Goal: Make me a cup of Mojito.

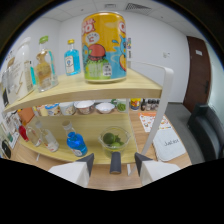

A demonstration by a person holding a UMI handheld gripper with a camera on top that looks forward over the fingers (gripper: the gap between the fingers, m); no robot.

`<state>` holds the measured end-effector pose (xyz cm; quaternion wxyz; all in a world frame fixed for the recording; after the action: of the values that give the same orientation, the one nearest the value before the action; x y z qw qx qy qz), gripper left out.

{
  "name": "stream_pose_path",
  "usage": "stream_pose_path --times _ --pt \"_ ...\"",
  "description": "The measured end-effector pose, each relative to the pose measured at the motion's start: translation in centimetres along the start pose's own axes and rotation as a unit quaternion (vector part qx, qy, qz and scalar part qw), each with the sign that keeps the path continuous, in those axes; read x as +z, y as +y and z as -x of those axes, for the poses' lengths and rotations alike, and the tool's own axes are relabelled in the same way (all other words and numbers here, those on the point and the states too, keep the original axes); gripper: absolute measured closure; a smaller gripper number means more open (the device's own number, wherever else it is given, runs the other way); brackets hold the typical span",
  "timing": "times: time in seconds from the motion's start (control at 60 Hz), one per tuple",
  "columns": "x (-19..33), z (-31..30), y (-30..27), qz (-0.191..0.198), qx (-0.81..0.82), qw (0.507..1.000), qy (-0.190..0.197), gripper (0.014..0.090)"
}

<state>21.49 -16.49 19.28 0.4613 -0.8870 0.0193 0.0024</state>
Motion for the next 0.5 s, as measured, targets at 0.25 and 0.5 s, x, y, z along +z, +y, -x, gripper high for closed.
stream_pose_path --times 0.25,0.5 --pt "2.2 -0.1 1.3 0.049 0.001 0.999 -0.017 0.0674" --pt "2.6 -0.1 1.4 0.054 -0.015 0.998 -0.01 0.0865"
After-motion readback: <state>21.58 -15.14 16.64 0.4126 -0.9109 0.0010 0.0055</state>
